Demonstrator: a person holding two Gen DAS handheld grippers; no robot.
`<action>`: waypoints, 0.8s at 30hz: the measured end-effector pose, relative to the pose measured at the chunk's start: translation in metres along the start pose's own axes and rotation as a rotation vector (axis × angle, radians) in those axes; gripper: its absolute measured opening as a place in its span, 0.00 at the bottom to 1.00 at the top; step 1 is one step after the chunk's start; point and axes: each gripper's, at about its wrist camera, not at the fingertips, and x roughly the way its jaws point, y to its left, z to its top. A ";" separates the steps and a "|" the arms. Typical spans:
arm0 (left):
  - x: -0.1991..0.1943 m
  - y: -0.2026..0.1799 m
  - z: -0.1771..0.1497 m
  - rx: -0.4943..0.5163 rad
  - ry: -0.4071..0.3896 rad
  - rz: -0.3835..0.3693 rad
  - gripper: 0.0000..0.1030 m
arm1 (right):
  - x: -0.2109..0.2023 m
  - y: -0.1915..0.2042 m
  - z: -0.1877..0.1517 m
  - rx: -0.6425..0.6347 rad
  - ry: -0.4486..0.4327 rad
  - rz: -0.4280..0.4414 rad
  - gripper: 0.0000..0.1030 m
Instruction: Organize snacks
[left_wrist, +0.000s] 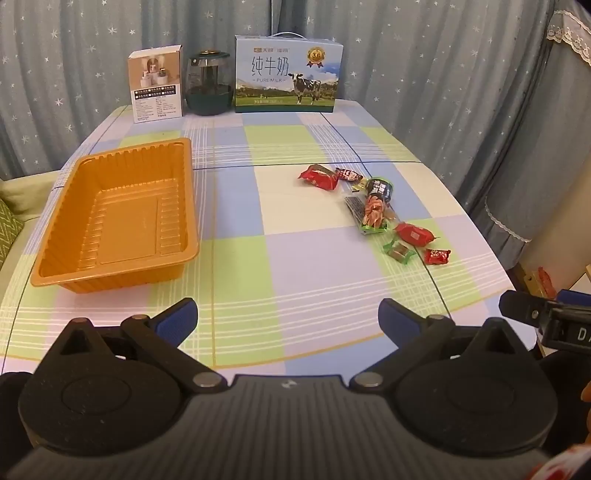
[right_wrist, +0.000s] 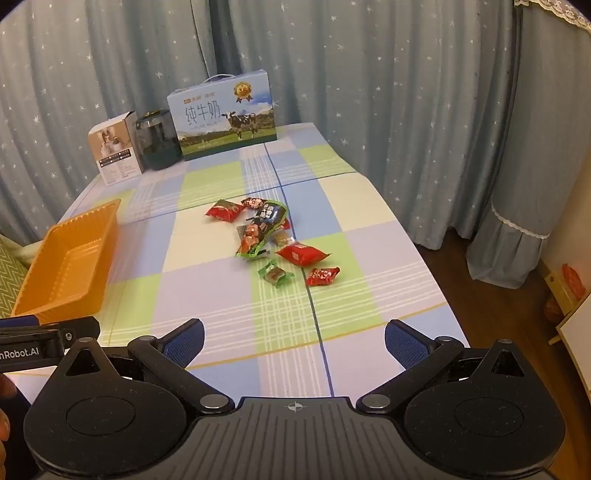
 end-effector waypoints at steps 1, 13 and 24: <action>0.001 0.001 0.000 -0.007 0.007 -0.011 1.00 | 0.000 0.000 0.000 0.001 -0.003 0.002 1.00; 0.001 -0.005 -0.004 0.015 -0.009 0.019 1.00 | 0.000 0.003 -0.002 -0.004 -0.005 -0.004 1.00; -0.002 -0.005 -0.003 0.015 -0.012 0.016 1.00 | -0.001 0.001 0.001 0.001 -0.002 0.002 1.00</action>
